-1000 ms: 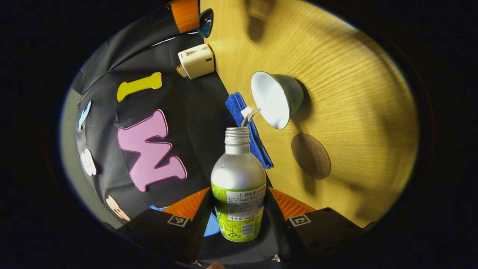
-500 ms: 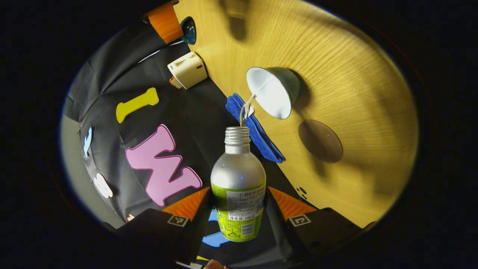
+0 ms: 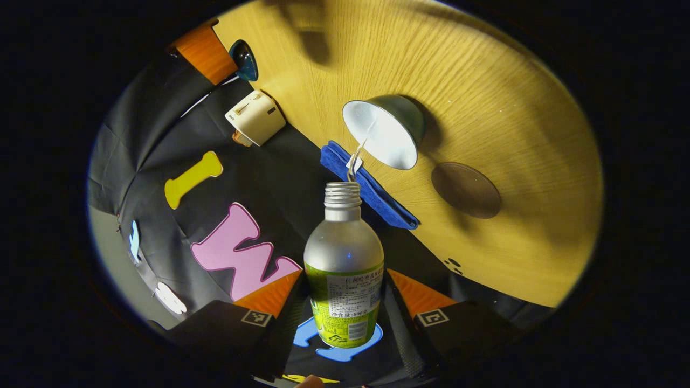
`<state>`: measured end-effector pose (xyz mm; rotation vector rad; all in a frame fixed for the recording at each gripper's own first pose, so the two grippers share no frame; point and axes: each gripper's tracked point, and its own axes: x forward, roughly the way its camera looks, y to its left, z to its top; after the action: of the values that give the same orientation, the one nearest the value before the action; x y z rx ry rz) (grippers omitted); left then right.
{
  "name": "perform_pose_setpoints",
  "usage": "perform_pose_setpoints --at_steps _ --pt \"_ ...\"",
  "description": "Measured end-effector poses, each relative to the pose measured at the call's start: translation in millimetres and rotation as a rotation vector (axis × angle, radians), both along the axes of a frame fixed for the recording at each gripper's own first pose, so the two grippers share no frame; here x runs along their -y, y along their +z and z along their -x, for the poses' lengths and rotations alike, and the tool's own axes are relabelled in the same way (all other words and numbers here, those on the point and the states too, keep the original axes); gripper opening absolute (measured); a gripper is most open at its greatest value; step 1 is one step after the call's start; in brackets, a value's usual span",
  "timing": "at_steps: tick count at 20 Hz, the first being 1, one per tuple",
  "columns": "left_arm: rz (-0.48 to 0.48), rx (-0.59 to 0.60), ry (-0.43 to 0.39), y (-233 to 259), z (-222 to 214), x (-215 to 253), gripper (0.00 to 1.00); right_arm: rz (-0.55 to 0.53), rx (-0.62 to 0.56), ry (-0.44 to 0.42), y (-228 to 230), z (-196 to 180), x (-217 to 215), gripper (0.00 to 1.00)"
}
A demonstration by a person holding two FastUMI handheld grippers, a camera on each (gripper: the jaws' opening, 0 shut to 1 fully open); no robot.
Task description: Open the teacup lid with one hand, grasp the water bottle and pour water into the teacup with the other hand; after pouring, place the water bottle on the coaster and then close the teacup lid.
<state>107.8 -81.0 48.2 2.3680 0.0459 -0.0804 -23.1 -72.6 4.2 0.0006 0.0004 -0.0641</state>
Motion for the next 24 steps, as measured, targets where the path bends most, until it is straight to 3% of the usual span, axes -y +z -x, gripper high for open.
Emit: perform_pose_setpoints --at_steps 3,8,12,14,16,22,24 --pt "-0.03 0.004 -0.008 4.6 0.0 4.4 0.82 0.0 0.0 0.0 0.0 -0.1 0.0 0.28" --pt "0.002 0.009 -0.014 7.9 -0.3 4.3 0.82 0.0 0.001 0.0 -0.4 -0.1 -0.1 0.28" --pt "0.196 0.007 -0.038 0.7 -1.5 -2.4 0.82 -0.001 0.001 0.0 -0.3 -0.2 -0.2 0.28" --pt "0.365 -0.006 -0.039 -7.2 -2.5 -8.7 0.82 -0.001 0.001 0.0 -0.4 -0.2 -0.2 0.28" --pt "0.606 -0.005 -0.033 -11.1 -3.8 -10.8 0.82 0.0 0.001 0.0 -0.6 -0.3 -0.2 0.28" --pt "1.469 -0.049 -0.027 -13.0 10.9 3.5 0.81 0.0 0.001 -0.001 -0.7 -0.6 -0.4 0.28" --pt "1.715 -0.059 -0.056 -7.1 12.8 8.6 0.81 0.0 0.001 -0.001 -0.6 -0.5 -0.4 0.28"
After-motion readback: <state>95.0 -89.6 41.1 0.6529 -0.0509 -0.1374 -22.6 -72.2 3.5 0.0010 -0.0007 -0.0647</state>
